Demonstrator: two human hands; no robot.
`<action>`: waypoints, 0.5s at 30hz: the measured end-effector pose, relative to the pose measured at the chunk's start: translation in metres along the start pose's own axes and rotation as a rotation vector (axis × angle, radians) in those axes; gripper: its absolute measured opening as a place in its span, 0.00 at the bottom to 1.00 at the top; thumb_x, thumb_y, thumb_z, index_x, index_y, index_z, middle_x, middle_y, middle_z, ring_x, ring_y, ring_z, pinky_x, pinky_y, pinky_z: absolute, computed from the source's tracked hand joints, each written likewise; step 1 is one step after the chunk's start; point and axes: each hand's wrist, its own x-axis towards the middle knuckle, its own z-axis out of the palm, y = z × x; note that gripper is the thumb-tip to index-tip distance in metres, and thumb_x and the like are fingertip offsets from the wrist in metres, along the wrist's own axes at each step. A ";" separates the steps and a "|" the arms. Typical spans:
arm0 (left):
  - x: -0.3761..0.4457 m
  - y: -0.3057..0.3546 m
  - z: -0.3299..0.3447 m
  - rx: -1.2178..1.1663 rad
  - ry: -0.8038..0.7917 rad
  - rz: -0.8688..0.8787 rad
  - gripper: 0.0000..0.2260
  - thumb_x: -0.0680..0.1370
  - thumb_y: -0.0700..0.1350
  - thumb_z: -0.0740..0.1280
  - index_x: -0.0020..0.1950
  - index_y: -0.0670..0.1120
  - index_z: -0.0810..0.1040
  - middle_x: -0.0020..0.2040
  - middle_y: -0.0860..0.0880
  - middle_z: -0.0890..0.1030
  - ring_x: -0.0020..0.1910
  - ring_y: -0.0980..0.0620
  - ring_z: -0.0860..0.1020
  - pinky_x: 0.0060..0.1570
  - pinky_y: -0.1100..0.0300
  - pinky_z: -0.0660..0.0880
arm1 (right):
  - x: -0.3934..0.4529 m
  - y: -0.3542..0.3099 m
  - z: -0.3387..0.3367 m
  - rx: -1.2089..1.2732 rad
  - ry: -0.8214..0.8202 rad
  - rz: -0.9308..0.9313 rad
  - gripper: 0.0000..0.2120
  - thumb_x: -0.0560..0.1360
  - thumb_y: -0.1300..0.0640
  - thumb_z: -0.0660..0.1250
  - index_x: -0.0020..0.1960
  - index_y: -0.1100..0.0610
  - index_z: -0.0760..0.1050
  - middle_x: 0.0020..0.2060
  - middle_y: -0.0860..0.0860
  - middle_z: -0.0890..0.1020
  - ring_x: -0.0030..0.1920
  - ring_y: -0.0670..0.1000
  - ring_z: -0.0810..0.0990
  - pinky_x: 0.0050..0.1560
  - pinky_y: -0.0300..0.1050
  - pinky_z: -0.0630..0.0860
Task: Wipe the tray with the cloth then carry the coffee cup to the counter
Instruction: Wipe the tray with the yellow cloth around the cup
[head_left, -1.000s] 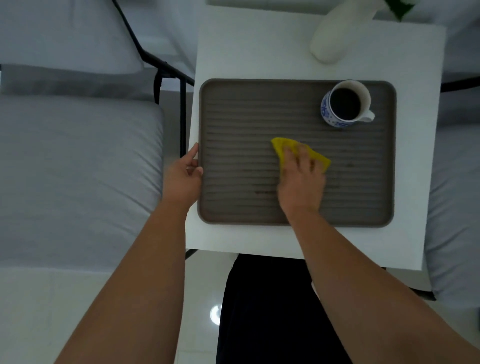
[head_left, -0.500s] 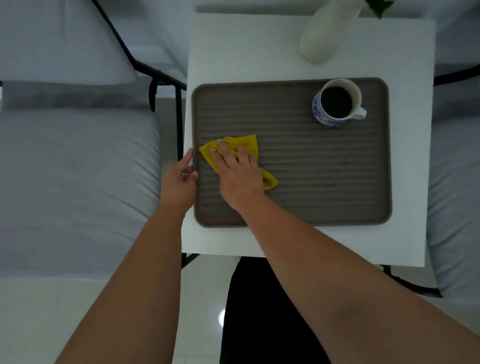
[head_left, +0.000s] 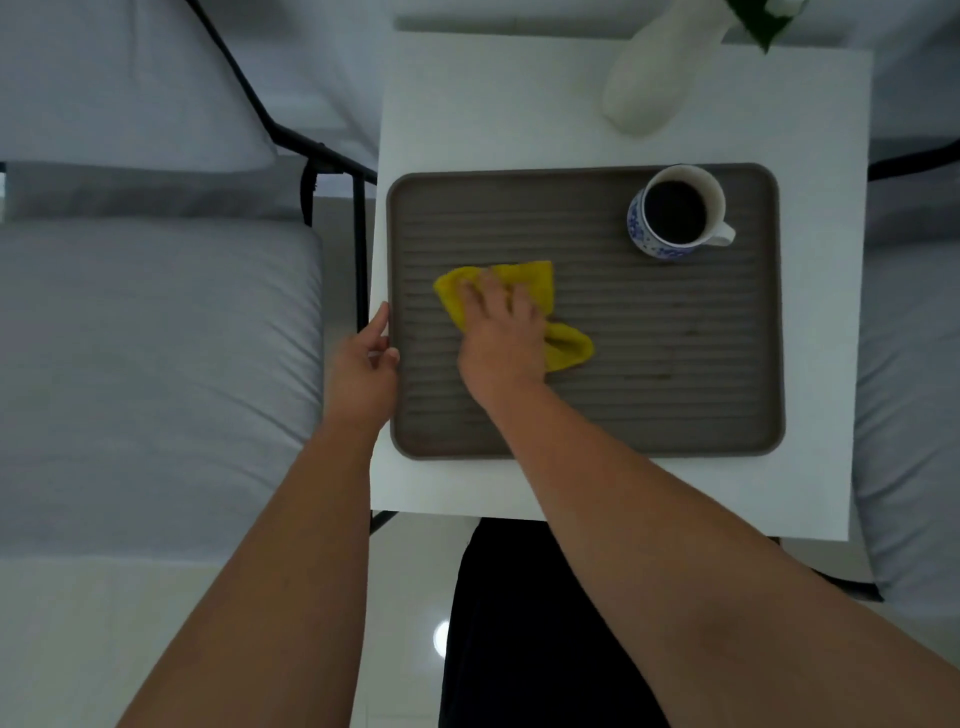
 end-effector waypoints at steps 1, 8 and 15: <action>0.000 0.000 0.000 -0.005 -0.004 0.000 0.24 0.80 0.33 0.58 0.74 0.52 0.66 0.43 0.58 0.77 0.35 0.70 0.76 0.39 0.78 0.71 | 0.004 -0.013 0.001 -0.012 -0.036 -0.091 0.31 0.76 0.54 0.61 0.77 0.51 0.54 0.77 0.52 0.54 0.74 0.63 0.55 0.73 0.60 0.54; -0.004 0.002 0.000 -0.053 -0.001 0.023 0.23 0.80 0.32 0.57 0.74 0.48 0.66 0.43 0.58 0.75 0.33 0.73 0.75 0.40 0.80 0.70 | 0.042 0.005 -0.011 -0.041 -0.088 -0.181 0.29 0.79 0.59 0.55 0.78 0.54 0.52 0.78 0.54 0.46 0.77 0.61 0.46 0.76 0.57 0.48; -0.002 -0.005 0.002 -0.064 0.008 0.014 0.23 0.80 0.34 0.59 0.74 0.51 0.67 0.43 0.59 0.75 0.34 0.72 0.75 0.47 0.73 0.71 | 0.044 0.024 -0.017 0.138 0.066 0.253 0.28 0.80 0.49 0.54 0.77 0.56 0.54 0.78 0.57 0.48 0.77 0.62 0.47 0.74 0.59 0.48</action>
